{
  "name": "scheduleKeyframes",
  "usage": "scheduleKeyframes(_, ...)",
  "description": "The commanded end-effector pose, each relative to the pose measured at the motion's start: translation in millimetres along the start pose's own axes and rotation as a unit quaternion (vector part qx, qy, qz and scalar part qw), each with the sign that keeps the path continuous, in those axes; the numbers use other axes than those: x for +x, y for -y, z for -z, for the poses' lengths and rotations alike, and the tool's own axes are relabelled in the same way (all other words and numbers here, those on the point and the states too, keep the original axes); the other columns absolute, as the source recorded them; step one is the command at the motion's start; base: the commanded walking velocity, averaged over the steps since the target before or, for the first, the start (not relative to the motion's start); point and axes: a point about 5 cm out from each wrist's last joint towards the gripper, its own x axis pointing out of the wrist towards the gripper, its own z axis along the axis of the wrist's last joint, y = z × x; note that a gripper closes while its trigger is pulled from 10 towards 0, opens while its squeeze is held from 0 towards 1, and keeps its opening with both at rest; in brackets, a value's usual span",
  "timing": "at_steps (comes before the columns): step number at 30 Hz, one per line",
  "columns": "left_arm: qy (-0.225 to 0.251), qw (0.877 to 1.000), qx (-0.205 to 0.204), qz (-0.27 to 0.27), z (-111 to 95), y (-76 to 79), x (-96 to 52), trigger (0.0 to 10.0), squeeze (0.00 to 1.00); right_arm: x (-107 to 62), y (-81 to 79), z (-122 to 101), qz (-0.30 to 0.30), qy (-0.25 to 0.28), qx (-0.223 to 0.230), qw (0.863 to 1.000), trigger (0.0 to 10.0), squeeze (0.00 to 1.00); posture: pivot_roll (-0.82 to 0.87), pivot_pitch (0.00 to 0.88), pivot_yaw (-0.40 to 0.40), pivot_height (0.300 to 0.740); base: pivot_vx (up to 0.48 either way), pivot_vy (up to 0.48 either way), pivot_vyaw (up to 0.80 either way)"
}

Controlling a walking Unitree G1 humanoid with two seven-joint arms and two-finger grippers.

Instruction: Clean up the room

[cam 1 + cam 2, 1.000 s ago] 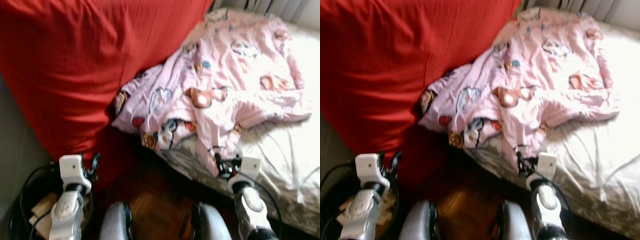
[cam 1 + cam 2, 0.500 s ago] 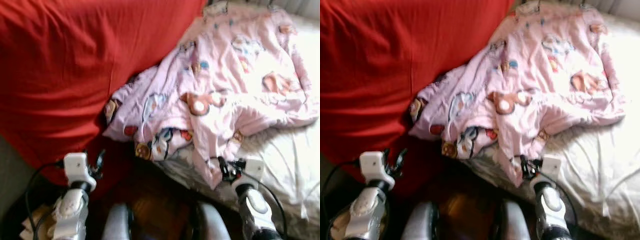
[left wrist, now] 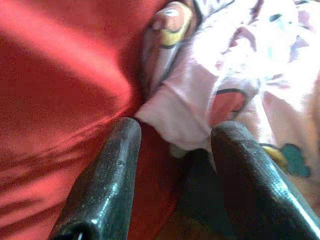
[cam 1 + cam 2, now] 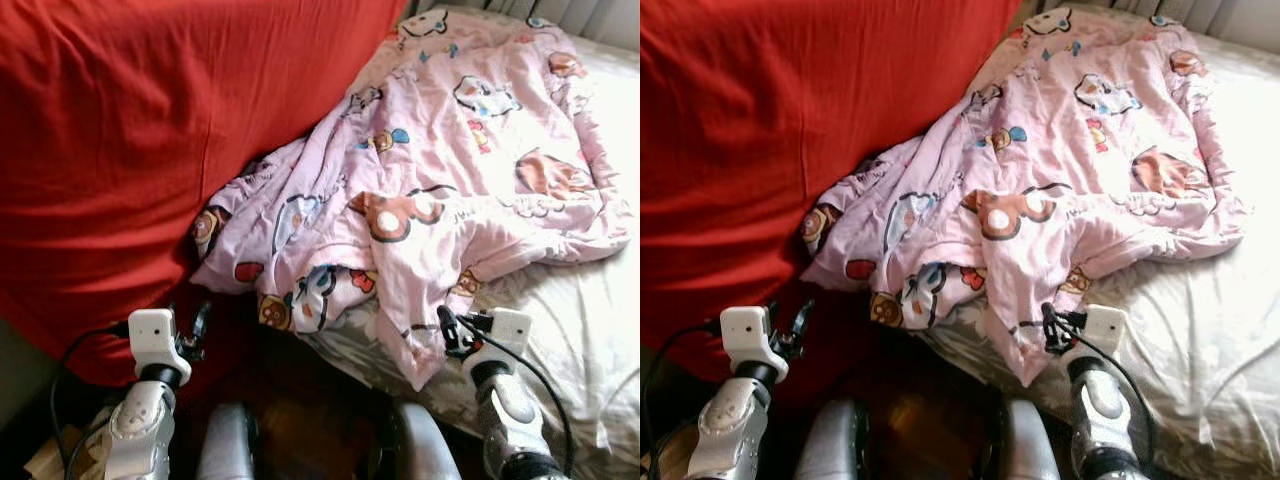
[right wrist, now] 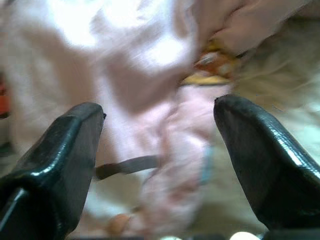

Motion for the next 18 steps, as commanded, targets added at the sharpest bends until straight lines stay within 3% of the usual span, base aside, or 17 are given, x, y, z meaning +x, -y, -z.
scheduleKeyframes(1, -0.013, 1.000, 0.005, -0.003, 5.4, -2.3, -5.4, 10.0, 0.00, -3.3, 9.3, 2.7, 0.033, 0.000, 0.029, 0.999, 10.0, 0.51, 0.08, 0.202, -0.039, 0.585, 0.000, 0.000, 0.00)
scheduleKeyframes(2, -0.012, 1.000, 0.005, -0.003, 5.4, -2.3, -5.4, 10.0, 0.00, -3.7, 11.0, 3.4, 0.042, 0.000, 0.049, 0.998, 10.0, 1.00, 0.08, 0.199, -0.038, 0.585, 0.000, 0.000, 0.00)
scheduleKeyframes(12, -0.013, 1.000, 0.007, -0.002, 4.6, -3.7, -7.0, 10.0, 0.00, -6.6, 16.1, 15.6, 0.070, -0.039, 0.108, 0.991, 10.0, 1.00, 0.09, 0.196, -0.030, 0.585, 0.000, 0.000, 0.00)
scheduleKeyframes(18, -0.017, 1.000, 0.011, -0.001, 4.6, -3.8, -7.5, 10.0, 0.00, -4.0, 9.9, 19.2, 0.060, -0.061, 0.115, 0.990, 10.0, 1.00, 0.10, 0.213, -0.023, 0.585, 0.000, 0.000, 0.00)
